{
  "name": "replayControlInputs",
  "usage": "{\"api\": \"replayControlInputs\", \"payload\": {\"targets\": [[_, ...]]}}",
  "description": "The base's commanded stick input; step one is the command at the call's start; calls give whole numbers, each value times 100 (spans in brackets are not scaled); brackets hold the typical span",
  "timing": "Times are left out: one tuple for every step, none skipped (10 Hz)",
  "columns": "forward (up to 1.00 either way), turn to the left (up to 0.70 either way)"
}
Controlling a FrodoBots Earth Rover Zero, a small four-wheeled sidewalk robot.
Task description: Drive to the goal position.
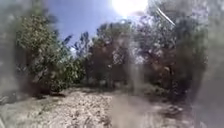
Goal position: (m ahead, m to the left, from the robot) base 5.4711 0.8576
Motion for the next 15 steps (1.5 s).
{"api": "replayControlInputs", "payload": {"targets": [[44,2],[44,2],[44,2],[44,8],[44,19],[44,25],[44,27],[44,27],[44,23],[44,6],[44,3],[44,2],[44,2],[44,9],[44,23]]}}
